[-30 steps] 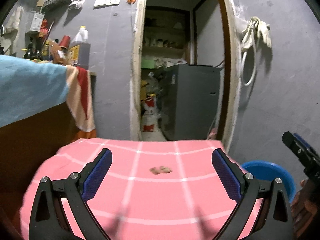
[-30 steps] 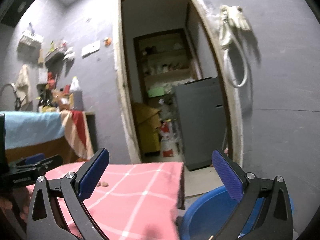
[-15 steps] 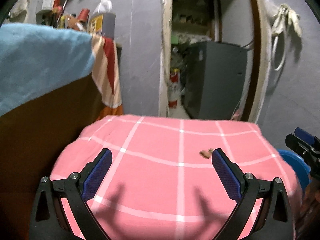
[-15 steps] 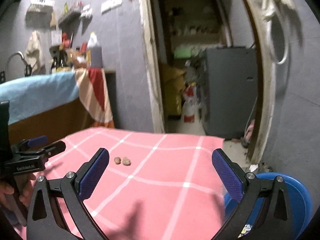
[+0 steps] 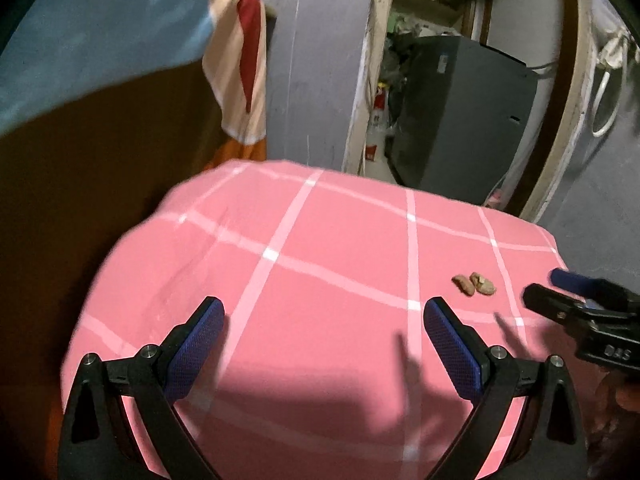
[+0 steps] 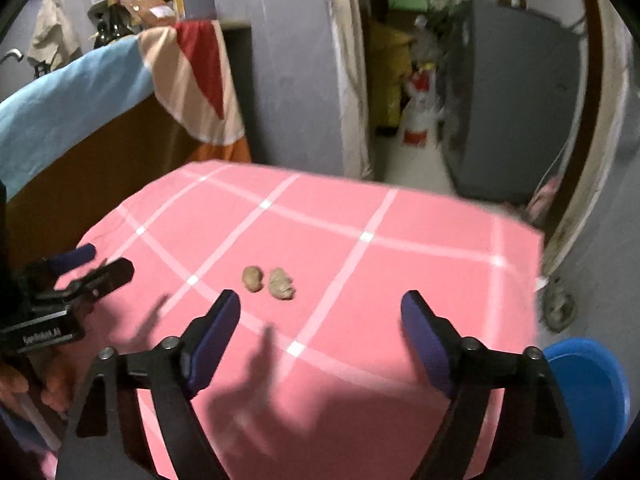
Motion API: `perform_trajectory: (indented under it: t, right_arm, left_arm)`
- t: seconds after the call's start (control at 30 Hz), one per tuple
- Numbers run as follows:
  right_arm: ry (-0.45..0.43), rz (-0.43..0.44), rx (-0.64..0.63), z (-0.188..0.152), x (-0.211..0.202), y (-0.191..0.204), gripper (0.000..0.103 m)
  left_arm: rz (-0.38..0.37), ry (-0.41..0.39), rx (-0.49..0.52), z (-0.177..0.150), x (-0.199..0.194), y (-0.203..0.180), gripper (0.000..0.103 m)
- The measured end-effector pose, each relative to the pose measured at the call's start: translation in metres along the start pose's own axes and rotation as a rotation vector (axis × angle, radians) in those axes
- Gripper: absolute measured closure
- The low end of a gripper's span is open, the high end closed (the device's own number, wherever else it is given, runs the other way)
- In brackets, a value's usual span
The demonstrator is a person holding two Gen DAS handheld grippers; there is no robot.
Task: Collect trash
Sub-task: 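Move both tools back over the two brown pieces on the cloth, then grasp a brown piece with the right tool while the left tool grasps the other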
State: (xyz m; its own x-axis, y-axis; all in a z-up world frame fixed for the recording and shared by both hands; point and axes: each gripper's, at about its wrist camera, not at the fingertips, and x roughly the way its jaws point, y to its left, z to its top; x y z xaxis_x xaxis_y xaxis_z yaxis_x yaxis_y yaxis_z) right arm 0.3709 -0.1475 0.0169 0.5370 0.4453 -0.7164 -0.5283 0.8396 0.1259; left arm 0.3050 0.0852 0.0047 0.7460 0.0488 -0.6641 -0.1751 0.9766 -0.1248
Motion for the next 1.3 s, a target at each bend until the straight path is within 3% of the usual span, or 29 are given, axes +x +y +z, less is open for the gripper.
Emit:
perform_trajectory:
  t: [0.17,0.4,0.57,1.03,1.2,1.3]
  right_arm:
    - [0.100,0.043,0.011,0.008,0.020,0.002,0.049]
    - [0.164,0.023,-0.076,0.021,0.041,0.016,0.067]
    - [0.167,0.033,-0.107,0.024,0.046,0.016,0.087]
    - [0.155,0.014,-0.076,0.011,0.024,-0.013,0.089]
    - [0.131,0.036,-0.029,0.001,0.014,-0.026,0.089]
    - [0.115,0.044,-0.008,-0.006,0.007,-0.028,0.089]
  left_arm:
    - [-0.026,0.036,-0.053,0.001,0.006,0.009,0.005]
    - [-0.031,0.046,-0.021,0.003,0.004,-0.002,0.005]
    - [-0.033,0.062,0.005,0.004,0.008,-0.009,0.006]
    - [-0.081,0.127,0.202,0.008,0.025,-0.052,0.007]
    - [-0.120,0.126,0.234,0.013,0.031,-0.068,0.011]
    - [-0.140,0.145,0.242,0.016,0.041,-0.078,0.021]
